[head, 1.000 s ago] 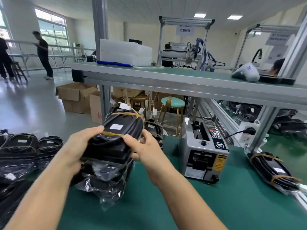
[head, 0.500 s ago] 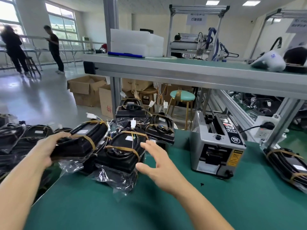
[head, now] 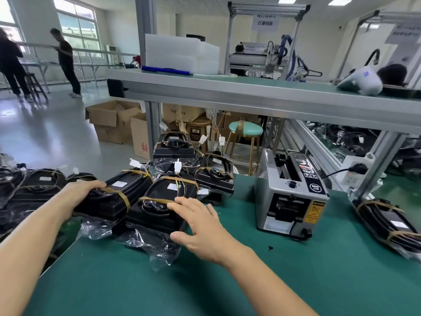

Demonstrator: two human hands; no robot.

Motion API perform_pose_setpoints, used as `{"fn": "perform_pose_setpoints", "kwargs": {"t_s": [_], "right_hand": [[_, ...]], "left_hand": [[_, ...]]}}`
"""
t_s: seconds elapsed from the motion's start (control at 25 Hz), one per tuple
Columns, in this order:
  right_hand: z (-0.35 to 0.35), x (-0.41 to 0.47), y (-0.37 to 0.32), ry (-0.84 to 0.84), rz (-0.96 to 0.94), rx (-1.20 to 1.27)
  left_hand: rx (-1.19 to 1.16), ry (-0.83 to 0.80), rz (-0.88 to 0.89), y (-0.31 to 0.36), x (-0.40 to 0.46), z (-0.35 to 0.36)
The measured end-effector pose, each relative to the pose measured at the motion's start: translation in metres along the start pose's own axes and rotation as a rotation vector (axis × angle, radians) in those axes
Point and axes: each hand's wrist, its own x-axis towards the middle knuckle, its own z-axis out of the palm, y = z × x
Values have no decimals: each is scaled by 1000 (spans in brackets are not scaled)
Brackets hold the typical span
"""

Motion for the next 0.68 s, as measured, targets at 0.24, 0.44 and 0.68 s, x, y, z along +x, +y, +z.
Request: {"fn": "perform_pose_setpoints", "kwargs": {"t_s": [0.24, 0.44, 0.68], "right_hand": [[-11, -15, 1, 79, -12, -12], [-21, -52, 17, 156, 53, 22], [-32, -107, 40, 217, 178, 55]], "left_hand": [[239, 22, 43, 18, 0, 3], [394, 69, 123, 26, -4, 14], [521, -28, 313, 43, -29, 41]]}}
